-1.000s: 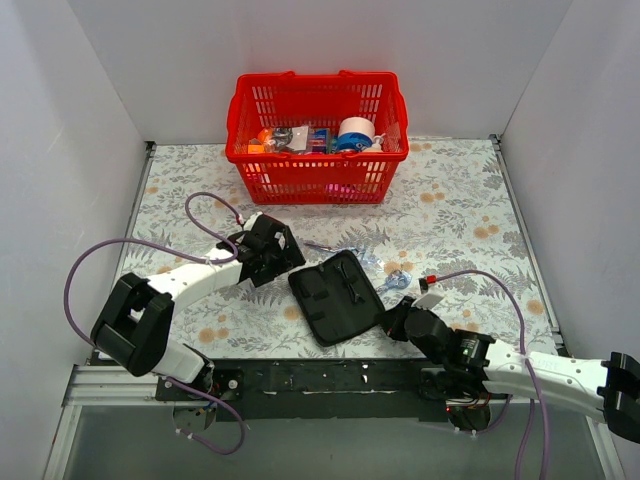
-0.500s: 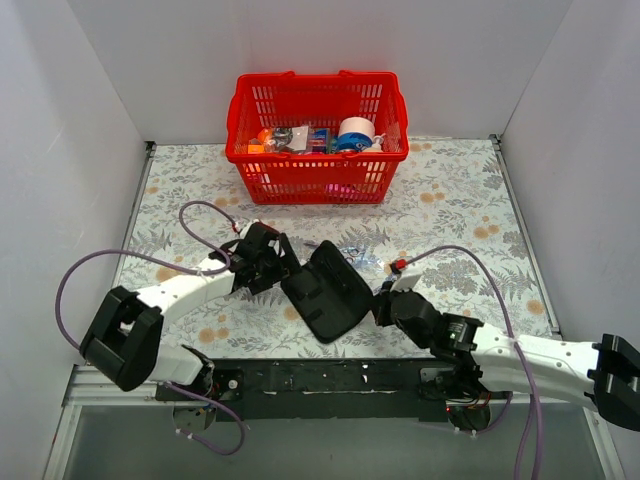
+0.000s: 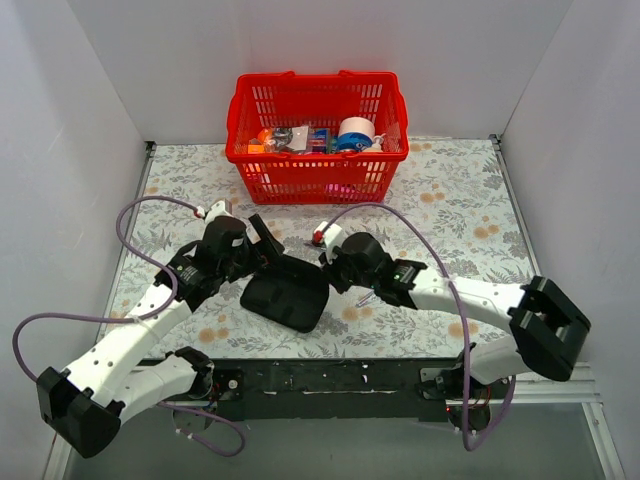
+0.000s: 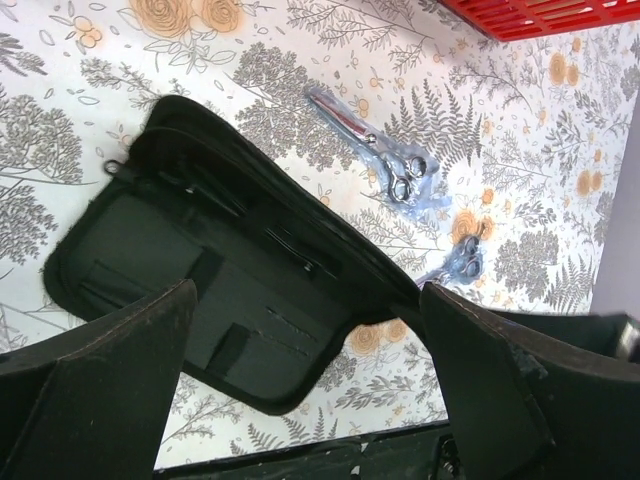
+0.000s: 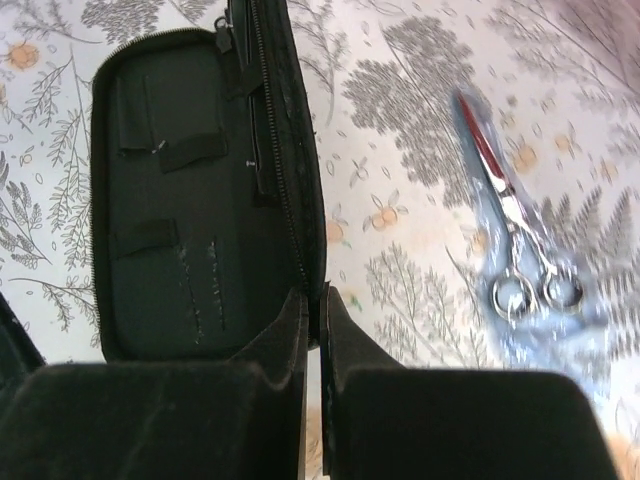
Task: Sort the hair-cutting tools
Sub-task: Adjust the hairdressing tool bag at the center of the board.
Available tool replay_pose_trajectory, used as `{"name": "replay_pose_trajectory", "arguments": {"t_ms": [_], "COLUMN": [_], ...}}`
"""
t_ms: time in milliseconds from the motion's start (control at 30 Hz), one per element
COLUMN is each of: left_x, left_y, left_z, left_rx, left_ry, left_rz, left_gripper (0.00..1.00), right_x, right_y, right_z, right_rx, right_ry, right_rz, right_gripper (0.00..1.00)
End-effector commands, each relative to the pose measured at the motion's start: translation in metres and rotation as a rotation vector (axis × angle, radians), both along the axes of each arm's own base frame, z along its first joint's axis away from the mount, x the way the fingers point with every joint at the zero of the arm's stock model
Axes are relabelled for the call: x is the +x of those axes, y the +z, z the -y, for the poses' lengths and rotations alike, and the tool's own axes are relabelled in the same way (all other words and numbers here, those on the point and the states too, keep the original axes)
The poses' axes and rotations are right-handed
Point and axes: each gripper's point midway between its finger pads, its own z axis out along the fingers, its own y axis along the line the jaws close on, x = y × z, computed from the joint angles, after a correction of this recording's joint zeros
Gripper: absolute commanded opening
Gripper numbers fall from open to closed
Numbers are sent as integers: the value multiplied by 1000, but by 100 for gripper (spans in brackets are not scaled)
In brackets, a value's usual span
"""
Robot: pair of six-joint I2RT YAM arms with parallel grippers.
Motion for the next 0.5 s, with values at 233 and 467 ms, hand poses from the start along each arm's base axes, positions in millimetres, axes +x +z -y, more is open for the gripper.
{"name": "replay_pose_trajectory", "arguments": {"t_ms": [233,467], "left_x": [-20,-23], "left_y": [-6,-16], "left_z": [-12,-13], "left_rx": [31,37], "left_ry": [-28,-36], "left_rz": [-13,-22], "left_gripper": [96,96], "right_x": [23,69], "right_y": [-42,-47], "right_z": [-45,-65], "right_rx": [-198,-247], "right_ry": [466,493], "right_rz": [26,63], "right_gripper": [1,1]}}
